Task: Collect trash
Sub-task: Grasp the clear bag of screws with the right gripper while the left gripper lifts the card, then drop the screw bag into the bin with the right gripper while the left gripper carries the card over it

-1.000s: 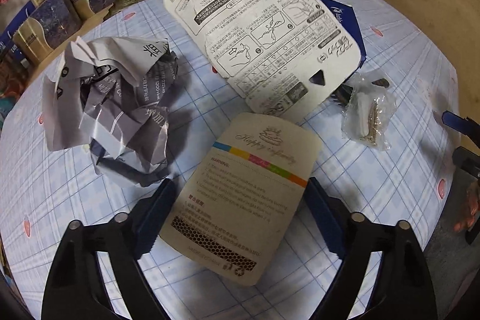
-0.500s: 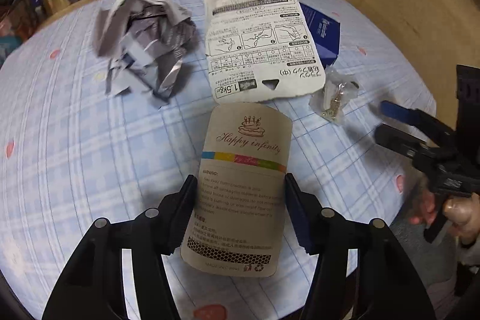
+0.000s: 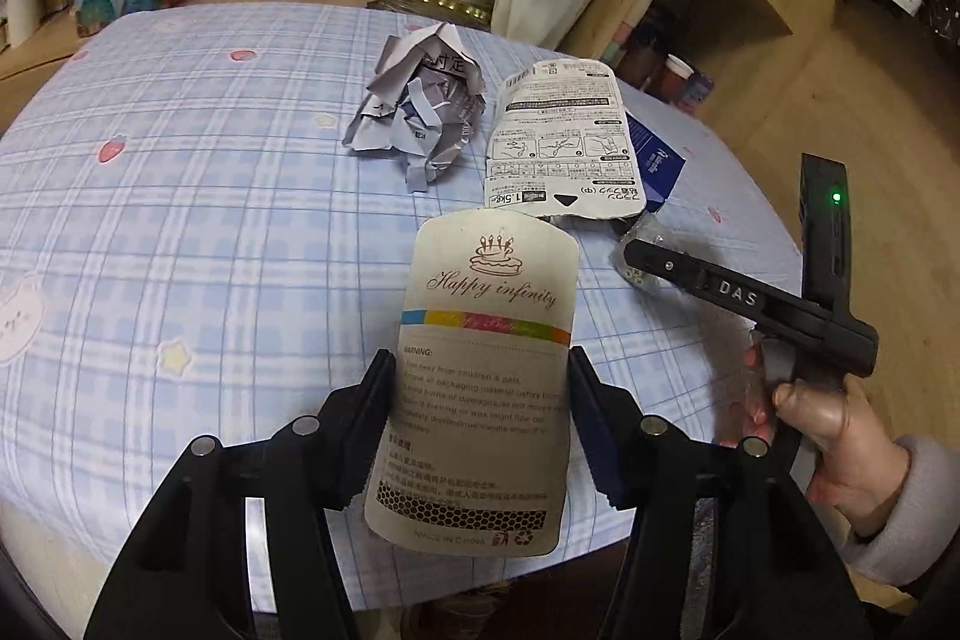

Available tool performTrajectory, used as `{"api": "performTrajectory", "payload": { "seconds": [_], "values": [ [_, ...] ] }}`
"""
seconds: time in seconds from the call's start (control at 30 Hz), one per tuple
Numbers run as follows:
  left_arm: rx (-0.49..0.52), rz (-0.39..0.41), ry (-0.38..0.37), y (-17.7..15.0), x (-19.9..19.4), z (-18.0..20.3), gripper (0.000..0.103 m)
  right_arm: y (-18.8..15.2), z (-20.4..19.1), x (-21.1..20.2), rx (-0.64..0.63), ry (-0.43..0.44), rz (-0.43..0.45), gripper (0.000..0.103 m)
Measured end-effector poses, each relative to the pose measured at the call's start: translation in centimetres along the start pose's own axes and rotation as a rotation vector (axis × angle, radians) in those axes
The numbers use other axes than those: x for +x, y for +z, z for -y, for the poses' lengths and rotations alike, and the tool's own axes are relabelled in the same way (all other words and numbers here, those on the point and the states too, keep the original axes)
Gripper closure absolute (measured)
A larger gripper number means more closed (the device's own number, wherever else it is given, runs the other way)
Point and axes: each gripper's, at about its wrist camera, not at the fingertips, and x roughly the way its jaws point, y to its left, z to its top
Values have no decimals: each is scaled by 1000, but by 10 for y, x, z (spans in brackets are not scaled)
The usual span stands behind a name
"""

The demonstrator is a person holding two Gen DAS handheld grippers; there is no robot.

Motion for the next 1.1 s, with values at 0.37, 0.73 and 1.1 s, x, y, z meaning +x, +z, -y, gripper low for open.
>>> {"api": "performTrajectory", "payload": {
  "seconds": [0.37, 0.73, 1.1],
  "values": [
    [-37, 28, -9, -28, -22, 9, 47, -25, -10, -43, -33, 58, 65, 68],
    [-32, 46, 1, -62, -51, 22, 47, -87, -28, -95, -128, 125, 78, 69],
    [10, 50, 2, -97, -74, 40, 47, -151, -43, -111, -176, 183, 23, 69]
  ]
}}
